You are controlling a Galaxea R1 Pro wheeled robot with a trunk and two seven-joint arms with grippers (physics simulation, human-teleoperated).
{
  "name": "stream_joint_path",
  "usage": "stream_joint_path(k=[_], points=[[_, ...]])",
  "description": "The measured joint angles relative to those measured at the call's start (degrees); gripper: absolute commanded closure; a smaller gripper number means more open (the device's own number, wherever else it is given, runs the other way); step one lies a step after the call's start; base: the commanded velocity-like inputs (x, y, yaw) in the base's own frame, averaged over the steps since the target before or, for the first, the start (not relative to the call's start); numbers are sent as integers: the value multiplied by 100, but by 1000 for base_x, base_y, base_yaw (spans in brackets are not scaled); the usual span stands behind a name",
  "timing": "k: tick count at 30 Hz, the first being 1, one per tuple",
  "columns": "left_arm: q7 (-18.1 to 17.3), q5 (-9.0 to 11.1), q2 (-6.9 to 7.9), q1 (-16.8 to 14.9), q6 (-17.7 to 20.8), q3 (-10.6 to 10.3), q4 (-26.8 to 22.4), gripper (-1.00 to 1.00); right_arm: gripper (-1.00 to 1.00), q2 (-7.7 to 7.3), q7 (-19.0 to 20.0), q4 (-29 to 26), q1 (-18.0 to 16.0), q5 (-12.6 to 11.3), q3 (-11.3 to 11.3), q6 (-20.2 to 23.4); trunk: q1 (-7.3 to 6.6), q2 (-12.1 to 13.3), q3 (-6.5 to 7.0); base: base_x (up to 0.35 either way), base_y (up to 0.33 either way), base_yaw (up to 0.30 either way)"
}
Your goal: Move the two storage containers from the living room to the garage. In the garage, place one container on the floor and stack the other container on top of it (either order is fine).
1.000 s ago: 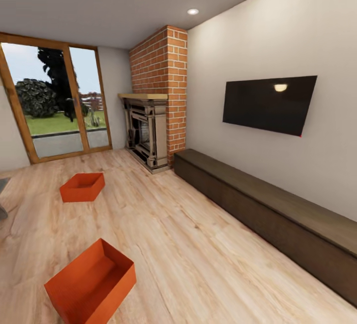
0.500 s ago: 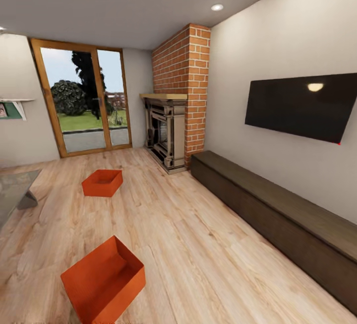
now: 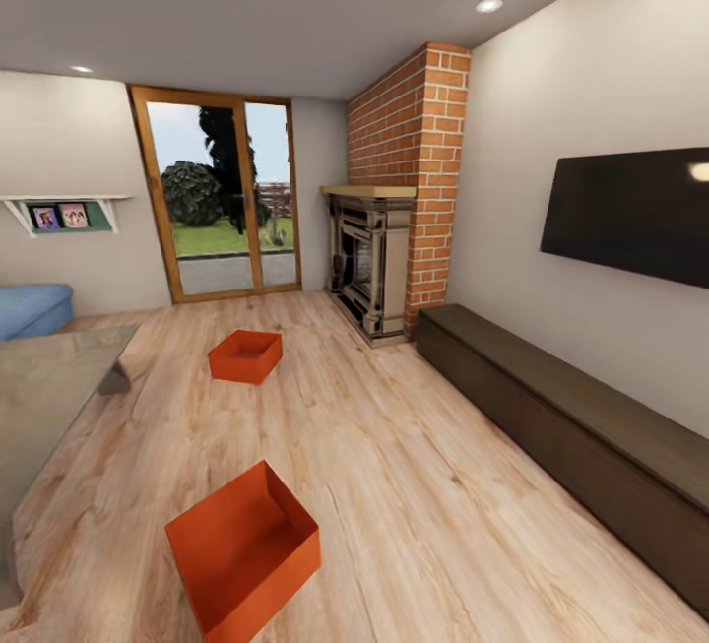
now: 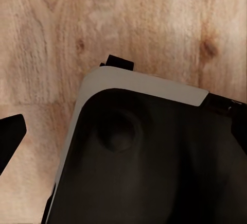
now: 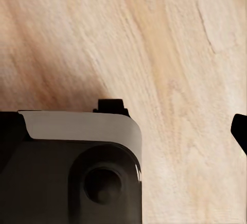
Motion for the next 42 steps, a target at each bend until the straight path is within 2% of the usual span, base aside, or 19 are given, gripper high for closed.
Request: stream_joint_path(k=[19,42], points=[[0,3,3,0,-4,0,1,-100,-100,0,0,0,0,-8,-5,0,0,0,0,318,-6,274],[0,-1,3,0,-4,4,1,-100,-100,0,-1,0,0,-9,-5,0,2,0,0,241,-149,274]])
